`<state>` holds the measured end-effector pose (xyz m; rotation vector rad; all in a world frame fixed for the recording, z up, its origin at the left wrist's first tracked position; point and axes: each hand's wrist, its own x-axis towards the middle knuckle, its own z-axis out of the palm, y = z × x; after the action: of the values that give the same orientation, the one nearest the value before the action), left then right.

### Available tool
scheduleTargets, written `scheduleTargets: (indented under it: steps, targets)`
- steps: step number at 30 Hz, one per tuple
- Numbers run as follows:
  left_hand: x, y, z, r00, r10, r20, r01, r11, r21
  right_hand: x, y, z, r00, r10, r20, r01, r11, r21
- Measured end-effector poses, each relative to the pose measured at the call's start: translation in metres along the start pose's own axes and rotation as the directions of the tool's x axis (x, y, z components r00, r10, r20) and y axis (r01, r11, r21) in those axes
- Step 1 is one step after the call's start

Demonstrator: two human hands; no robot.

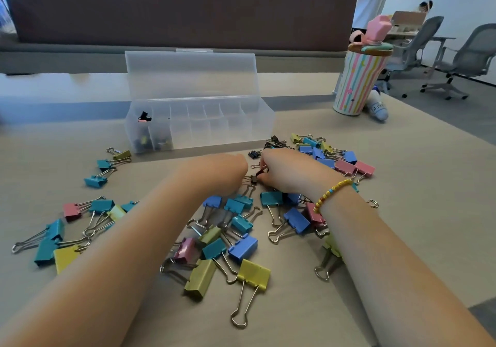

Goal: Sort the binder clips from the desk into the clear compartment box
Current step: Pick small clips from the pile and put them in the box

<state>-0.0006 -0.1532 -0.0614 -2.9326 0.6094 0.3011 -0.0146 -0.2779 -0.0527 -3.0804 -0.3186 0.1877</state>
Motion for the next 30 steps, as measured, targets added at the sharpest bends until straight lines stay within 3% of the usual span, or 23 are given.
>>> scheduleTargets:
  steps: [3, 8, 10, 12, 13, 14, 15, 17, 18, 20, 24, 26, 28, 29, 30]
  targets:
    - [0.001, -0.002, 0.003, 1.0, -0.019, -0.002, 0.019, 1.0, -0.012, 0.001, 0.0, 0.001, 1.0, -0.011, -0.016, 0.011, 1.0, 0.014]
    - [0.003, -0.008, 0.001, 1.0, -0.004, -0.025, 0.0, 0.985, -0.174, 0.004, 0.0, 0.004, 0.999, 0.007, -0.042, -0.005, 0.999, 0.048]
    - [0.0, -0.008, -0.004, 0.999, 0.043, -0.009, -0.044, 0.973, -0.226, 0.003, 0.005, 0.001, 0.993, 0.036, -0.112, -0.013, 0.978, 0.207]
    - [-0.004, -0.007, -0.006, 0.996, 0.088, 0.019, -0.081, 0.967, -0.24, 0.002, 0.011, -0.006, 0.98, 0.101, -0.168, -0.009, 0.878, 0.478]
    - [-0.005, -0.006, -0.005, 0.994, 0.102, 0.027, -0.092, 0.968, -0.234, 0.001, 0.014, -0.008, 0.98, 0.139, -0.141, -0.015, 0.763, 0.646]
    - [-0.005, -0.006, -0.004, 0.994, 0.11, 0.028, -0.101, 0.971, -0.217, 0.001, 0.019, -0.01, 0.985, 0.153, -0.083, -0.022, 0.582, 0.813]
    - [-0.004, -0.005, -0.003, 0.994, 0.111, 0.024, -0.104, 0.976, -0.192, 0.002, 0.023, -0.01, 0.99, 0.141, -0.02, -0.03, 0.343, 0.939]
    - [-0.002, -0.003, -0.001, 0.995, 0.101, 0.017, -0.098, 0.987, -0.129, 0.006, 0.031, -0.009, 0.995, 0.07, 0.071, -0.061, -0.136, 0.989]
    - [-0.001, -0.002, -0.001, 0.995, 0.099, 0.013, -0.097, 0.99, -0.099, 0.008, 0.034, -0.007, 0.994, 0.04, 0.099, -0.084, -0.278, 0.957]
    - [0.001, 0.001, 0.0, 0.995, 0.1, 0.001, -0.099, 0.994, -0.054, 0.008, 0.037, -0.006, 0.99, -0.014, 0.143, -0.136, -0.413, 0.901]
    - [0.001, 0.008, -0.003, 0.994, 0.102, 0.023, -0.101, 0.993, -0.068, 0.01, 0.035, -0.001, 0.979, -0.065, 0.193, -0.199, -0.501, 0.842]
    - [0.001, 0.007, -0.007, 0.993, 0.114, 0.04, -0.107, 0.984, -0.143, 0.01, 0.034, -0.001, 0.982, -0.052, 0.183, -0.185, -0.486, 0.854]
    - [0.003, 0.003, -0.009, 0.994, 0.108, 0.02, -0.096, 0.941, -0.323, 0.01, 0.034, -0.002, 0.989, -0.026, 0.143, -0.141, -0.426, 0.894]
    - [0.004, 0.0, -0.009, 0.994, 0.104, 0.02, -0.079, 0.858, -0.507, 0.01, 0.036, -0.003, 0.992, -0.016, 0.126, -0.122, -0.404, 0.907]
    - [0.004, -0.001, -0.009, 0.994, 0.109, 0.032, -0.051, 0.677, -0.734, 0.009, 0.037, -0.004, 0.993, -0.012, 0.114, -0.109, -0.405, 0.908]
